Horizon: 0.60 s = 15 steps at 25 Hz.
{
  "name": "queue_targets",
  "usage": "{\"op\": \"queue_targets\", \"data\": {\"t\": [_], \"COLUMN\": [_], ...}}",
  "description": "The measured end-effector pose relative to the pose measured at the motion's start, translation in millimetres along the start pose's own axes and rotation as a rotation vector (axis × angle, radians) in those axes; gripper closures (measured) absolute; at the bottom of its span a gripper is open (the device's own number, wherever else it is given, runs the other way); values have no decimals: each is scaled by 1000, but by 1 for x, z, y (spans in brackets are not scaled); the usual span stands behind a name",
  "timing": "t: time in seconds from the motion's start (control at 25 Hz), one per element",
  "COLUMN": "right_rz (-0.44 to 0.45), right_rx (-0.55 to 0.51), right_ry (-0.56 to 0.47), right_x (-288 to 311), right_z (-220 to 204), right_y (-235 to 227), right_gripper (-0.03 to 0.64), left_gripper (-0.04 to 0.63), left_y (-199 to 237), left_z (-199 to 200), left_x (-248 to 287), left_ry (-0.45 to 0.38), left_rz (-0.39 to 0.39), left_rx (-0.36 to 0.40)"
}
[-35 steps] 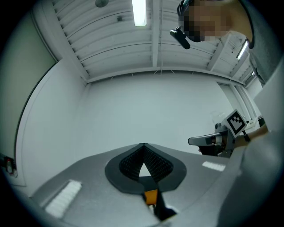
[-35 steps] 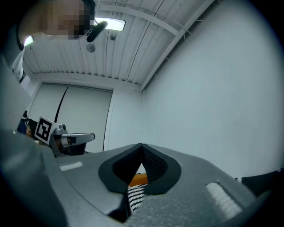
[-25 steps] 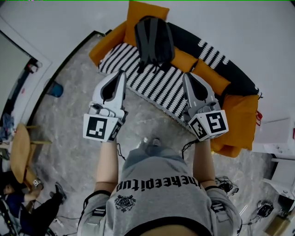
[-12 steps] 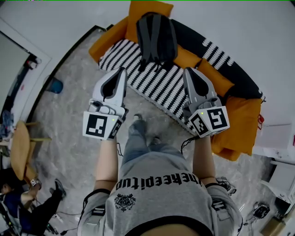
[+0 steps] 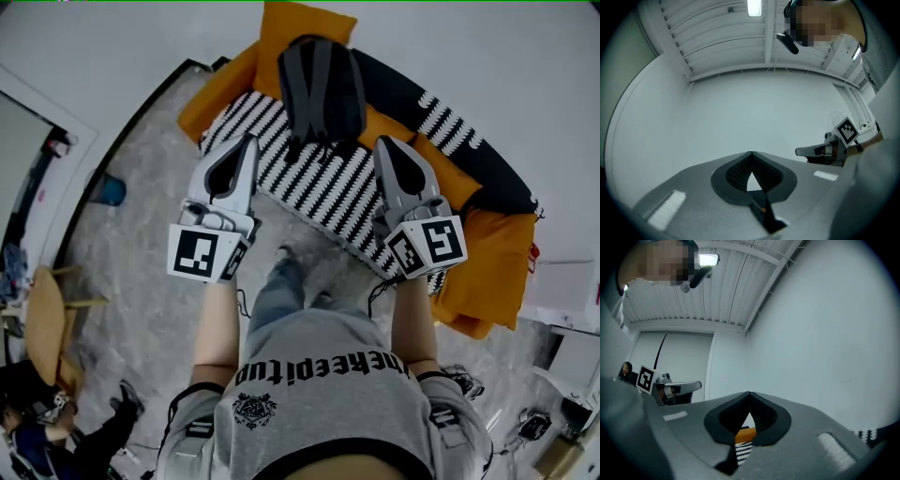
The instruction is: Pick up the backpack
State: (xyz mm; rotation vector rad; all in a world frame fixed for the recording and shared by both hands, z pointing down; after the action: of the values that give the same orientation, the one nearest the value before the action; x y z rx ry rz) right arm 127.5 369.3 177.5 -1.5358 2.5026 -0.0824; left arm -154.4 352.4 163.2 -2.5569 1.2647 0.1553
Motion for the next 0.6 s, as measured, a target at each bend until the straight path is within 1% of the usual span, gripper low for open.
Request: {"op": "queue_targets", "data": {"t": [0.24,0.6], "right_rz": [-31,-81], "right_rx": [-9,-10], "right_ry": [4,14], "right_x": [44,93], "right_z": [-6,-16], "right_y": [-5,-2], "right_gripper": [614,614], "left_gripper": [580,580], "left_y": [43,92], "left_z": [-14,-35], "left_x": [28,56], "left_ry": [4,13], "left_rz": [-21,-76], "left_rx": [2,-13]}}
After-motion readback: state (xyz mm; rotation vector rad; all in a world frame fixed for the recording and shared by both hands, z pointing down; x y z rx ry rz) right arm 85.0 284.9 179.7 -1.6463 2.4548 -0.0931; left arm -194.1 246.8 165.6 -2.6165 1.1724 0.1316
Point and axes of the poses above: the fingertips, and each gripper's own axes: x forward along the fingers, y to its left, z out of its top, the point moved 10 cm from there along -x, backward along the fingers, and after that the axes turned 6 degrees about x, right-handed, at the moved point
